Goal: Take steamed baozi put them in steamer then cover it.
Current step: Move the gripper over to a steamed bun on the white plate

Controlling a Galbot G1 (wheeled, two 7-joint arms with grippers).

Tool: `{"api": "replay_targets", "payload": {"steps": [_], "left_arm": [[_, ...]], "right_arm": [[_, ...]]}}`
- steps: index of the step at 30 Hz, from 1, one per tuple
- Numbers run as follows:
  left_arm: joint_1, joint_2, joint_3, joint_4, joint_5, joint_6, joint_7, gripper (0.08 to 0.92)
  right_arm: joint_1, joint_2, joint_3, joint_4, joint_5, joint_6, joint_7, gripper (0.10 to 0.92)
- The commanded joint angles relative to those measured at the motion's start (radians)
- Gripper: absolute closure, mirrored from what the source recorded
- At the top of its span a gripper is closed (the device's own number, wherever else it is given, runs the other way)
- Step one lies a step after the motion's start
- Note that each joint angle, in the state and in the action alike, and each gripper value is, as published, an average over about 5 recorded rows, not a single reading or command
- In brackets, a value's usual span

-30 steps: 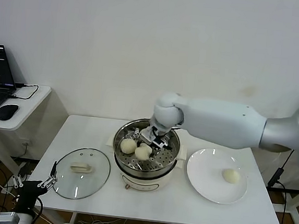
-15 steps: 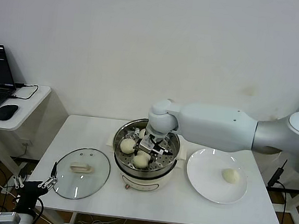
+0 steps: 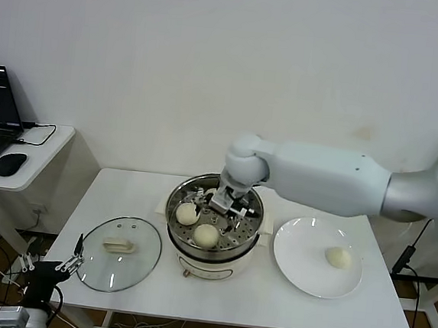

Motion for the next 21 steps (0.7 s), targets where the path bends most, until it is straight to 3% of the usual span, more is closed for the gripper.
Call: {"api": "replay_targets", "payload": {"steps": [1,8,14,21], "left_arm": [[0.005,0.03,-0.015,-0.005,-0.006,0.006,0.001,0.177],[0.003,0.039,-0.004,-0.002,-0.005,0.009,0.002,0.177],[0.002,0.046,0.006,0.01,-0.005,0.009,0.002,0.177],[0.0,0.046,0.018,0.017,0.003,0.01,0.002,0.177]], "right_arm": [[0.074,-0.246,0.039,0.126,0.111,-0.285,-0.029,0.203],[0.015,-0.52,0.082,0.188,0.076,-0.42,-0.031,0.203],[-0.237,-0.7,0.254,0.167,-0.07,-0.372,-0.054,0.203],[-0.55,-0.762,0.493,0.069,-0.243,-0.297,-0.061,0.203]]}}
